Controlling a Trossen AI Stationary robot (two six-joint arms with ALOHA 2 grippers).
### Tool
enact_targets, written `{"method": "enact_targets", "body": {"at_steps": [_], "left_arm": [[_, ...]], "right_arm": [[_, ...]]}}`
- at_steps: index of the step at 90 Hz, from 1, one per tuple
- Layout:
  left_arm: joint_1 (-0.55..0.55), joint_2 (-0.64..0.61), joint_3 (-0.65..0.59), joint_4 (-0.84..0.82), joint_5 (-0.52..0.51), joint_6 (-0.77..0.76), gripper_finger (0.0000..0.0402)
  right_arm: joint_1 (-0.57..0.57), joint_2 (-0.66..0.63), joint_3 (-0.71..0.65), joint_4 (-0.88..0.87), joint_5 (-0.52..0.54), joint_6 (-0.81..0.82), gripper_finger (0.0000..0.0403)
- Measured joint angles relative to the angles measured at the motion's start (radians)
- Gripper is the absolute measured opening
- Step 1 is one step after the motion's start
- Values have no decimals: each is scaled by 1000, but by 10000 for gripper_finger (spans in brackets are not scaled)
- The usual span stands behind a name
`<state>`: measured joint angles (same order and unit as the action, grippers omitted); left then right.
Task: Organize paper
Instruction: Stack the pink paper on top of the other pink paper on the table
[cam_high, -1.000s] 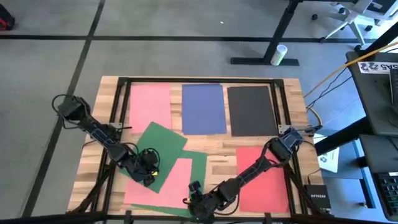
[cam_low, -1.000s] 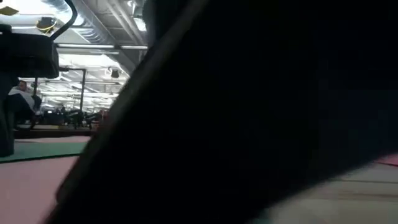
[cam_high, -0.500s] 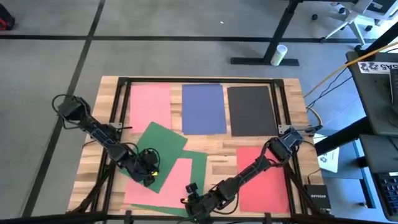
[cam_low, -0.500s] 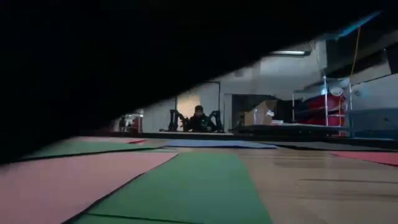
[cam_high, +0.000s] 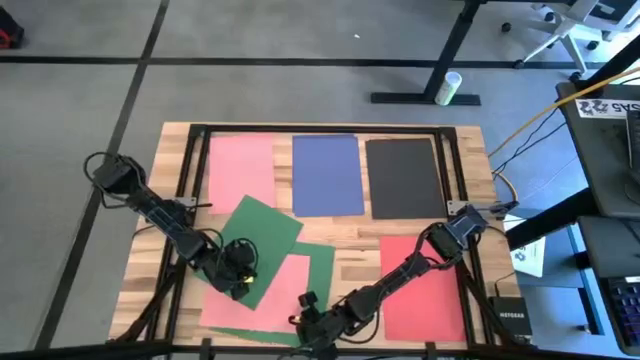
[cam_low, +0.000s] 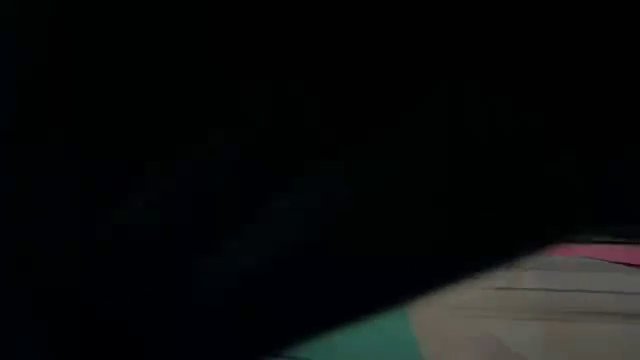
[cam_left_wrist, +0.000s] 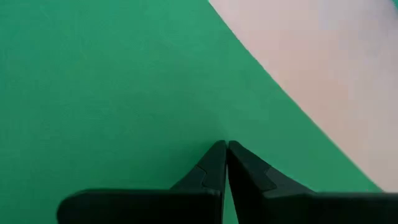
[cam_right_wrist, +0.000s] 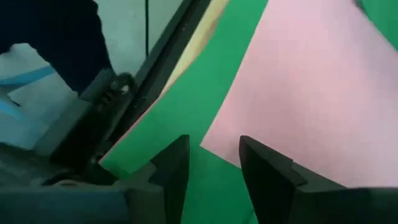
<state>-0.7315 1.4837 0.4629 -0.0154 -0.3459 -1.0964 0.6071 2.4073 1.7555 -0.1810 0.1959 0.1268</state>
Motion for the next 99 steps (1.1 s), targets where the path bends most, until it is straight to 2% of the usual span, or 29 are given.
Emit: {"method": "enact_targets", "body": {"at_steps": [63, 77, 99], "left_arm": [[-1, -1, 1, 1, 2, 7, 0], [-1, -1, 1, 1, 2, 12, 0], [-1, -2, 1, -1, 2, 13, 0]], "right_arm": [[2, 4, 67, -97, 62, -11, 131], [13, 4, 68, -109, 20, -53, 131], [40, 2, 68, -123, 10, -81, 131]]}}
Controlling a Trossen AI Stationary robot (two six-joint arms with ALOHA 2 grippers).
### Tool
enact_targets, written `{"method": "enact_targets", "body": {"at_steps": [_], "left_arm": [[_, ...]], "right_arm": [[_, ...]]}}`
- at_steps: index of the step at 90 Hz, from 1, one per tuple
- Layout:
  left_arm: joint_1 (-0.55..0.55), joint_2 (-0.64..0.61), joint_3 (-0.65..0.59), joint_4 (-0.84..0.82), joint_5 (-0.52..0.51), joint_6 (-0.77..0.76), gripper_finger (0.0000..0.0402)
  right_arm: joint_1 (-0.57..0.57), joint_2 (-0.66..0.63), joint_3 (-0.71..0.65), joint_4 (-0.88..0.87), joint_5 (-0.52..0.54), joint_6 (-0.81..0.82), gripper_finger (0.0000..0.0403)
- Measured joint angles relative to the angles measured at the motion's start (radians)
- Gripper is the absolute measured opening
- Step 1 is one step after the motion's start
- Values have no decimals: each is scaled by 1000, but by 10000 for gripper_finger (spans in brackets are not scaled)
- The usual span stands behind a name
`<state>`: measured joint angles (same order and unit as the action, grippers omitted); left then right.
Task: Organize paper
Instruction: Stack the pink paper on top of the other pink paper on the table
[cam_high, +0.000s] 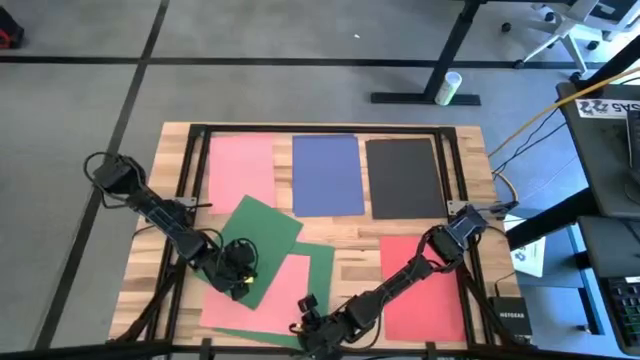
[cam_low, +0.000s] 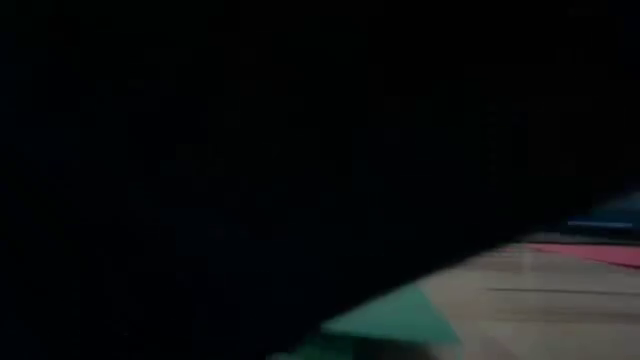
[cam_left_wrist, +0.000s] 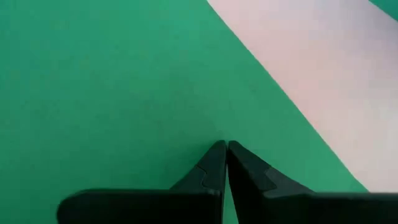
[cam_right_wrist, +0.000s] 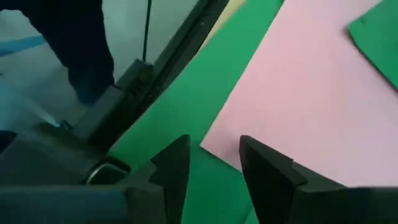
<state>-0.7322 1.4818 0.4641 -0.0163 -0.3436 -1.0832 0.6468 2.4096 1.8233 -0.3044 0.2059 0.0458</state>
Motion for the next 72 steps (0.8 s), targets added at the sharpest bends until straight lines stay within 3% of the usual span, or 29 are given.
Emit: {"method": "enact_targets", "body": {"at_steps": [72], "left_arm": [[-1, 0, 0, 1, 0, -1, 0]], "right_arm": [[-46, -1, -1, -31, 20, -18, 131]]}}
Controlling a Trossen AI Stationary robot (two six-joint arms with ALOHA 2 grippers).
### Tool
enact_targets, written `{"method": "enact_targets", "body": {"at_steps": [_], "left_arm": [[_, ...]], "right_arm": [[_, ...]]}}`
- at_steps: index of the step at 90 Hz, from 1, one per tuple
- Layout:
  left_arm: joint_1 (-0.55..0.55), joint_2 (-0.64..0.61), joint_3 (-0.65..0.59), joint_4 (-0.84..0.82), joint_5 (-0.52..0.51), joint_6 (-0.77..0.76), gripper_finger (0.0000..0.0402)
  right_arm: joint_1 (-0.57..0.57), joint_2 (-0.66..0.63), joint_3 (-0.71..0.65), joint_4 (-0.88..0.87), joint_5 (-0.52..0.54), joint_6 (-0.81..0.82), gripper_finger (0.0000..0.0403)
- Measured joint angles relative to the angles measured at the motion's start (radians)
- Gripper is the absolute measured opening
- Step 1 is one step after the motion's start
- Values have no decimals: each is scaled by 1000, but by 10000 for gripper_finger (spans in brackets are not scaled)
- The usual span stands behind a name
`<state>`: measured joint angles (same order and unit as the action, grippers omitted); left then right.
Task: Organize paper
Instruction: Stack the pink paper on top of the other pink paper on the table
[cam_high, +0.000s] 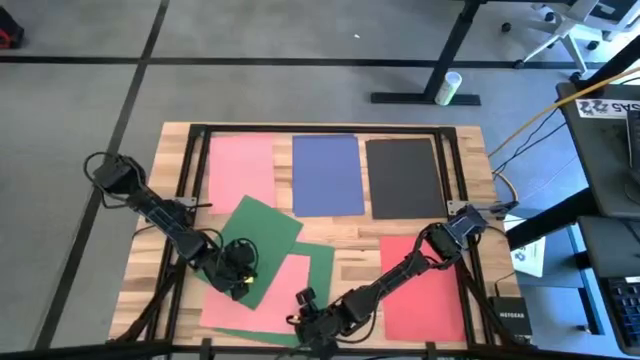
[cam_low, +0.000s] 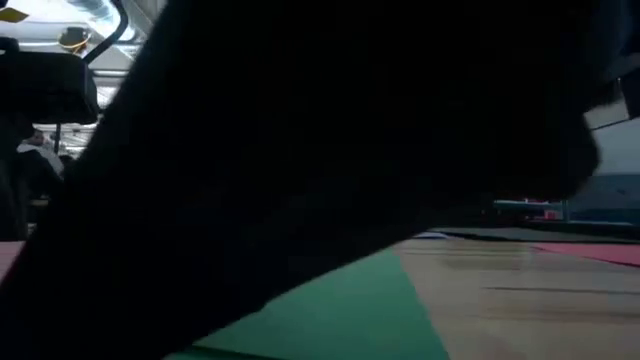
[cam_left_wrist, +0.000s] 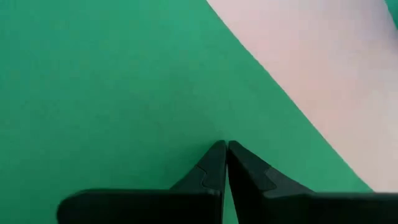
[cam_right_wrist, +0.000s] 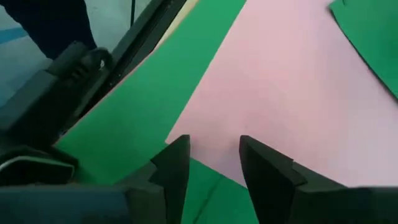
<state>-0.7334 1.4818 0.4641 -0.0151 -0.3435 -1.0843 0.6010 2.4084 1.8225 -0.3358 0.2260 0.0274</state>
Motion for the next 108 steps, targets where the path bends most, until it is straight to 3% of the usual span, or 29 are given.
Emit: {"method": "enact_targets", "body": {"at_steps": [61, 87, 108], "left_arm": [[0, 0, 0, 0, 2, 0, 0], [0, 0, 0, -2, 3, -11, 0], [3, 0, 0, -3, 2, -16, 0]], "right_arm": [[21, -1, 0, -25, 19, -5, 131], [25, -1, 131, -318, 36, 41, 131], [11, -1, 178, -346, 63, 20, 131]]}}
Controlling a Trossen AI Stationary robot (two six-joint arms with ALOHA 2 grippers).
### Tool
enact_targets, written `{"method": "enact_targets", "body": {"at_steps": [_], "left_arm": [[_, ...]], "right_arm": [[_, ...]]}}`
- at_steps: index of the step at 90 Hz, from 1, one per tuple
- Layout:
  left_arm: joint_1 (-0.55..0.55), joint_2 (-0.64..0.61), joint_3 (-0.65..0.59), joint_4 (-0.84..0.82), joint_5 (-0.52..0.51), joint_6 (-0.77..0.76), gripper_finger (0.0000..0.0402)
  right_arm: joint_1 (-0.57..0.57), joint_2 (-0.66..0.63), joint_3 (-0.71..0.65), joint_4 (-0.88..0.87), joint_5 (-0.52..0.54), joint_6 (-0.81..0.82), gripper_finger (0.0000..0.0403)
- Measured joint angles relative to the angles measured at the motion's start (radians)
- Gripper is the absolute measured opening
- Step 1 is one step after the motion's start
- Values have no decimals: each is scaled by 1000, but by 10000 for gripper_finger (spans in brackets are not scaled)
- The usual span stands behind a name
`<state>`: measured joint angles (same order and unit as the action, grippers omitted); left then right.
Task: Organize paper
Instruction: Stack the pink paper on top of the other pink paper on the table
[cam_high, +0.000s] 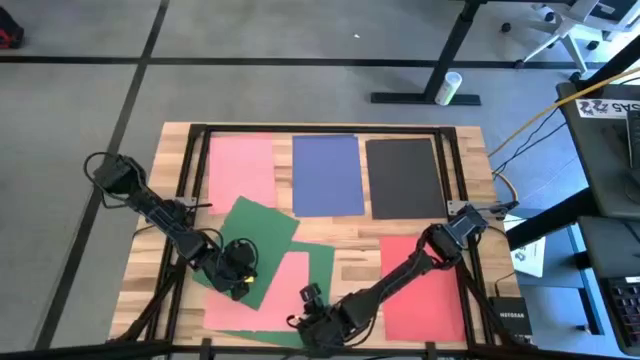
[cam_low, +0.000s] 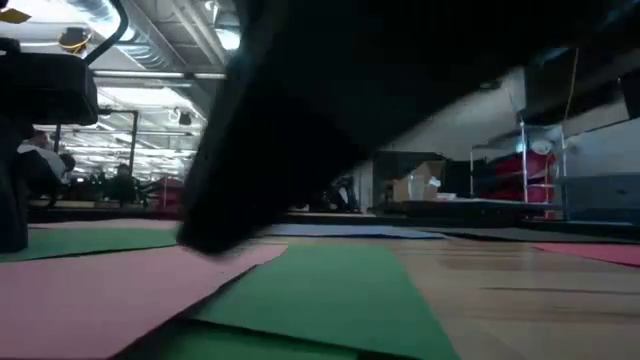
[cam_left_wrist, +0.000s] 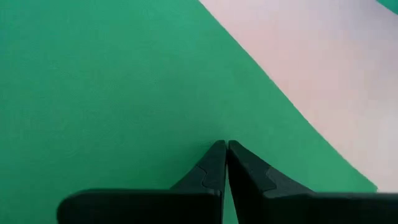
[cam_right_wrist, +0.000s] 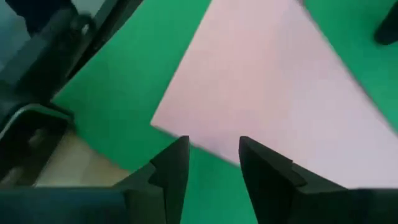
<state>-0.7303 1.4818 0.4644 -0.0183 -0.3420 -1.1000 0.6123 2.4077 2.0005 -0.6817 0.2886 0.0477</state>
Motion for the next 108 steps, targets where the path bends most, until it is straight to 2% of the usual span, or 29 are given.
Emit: {"method": "enact_targets", "body": {"at_steps": [48, 70, 108], "left_arm": [[0, -1, 2, -36, -2, -32, 0], [5, -1, 2, -36, 0, -45, 0], [40, -1, 1, -36, 3, -19, 0]], "right_arm": [[11, 0, -1, -72, 5, -261, 131], [8, 0, -1, -64, -36, -296, 131], [-12, 13, 1, 66, -64, -279, 131]]}}
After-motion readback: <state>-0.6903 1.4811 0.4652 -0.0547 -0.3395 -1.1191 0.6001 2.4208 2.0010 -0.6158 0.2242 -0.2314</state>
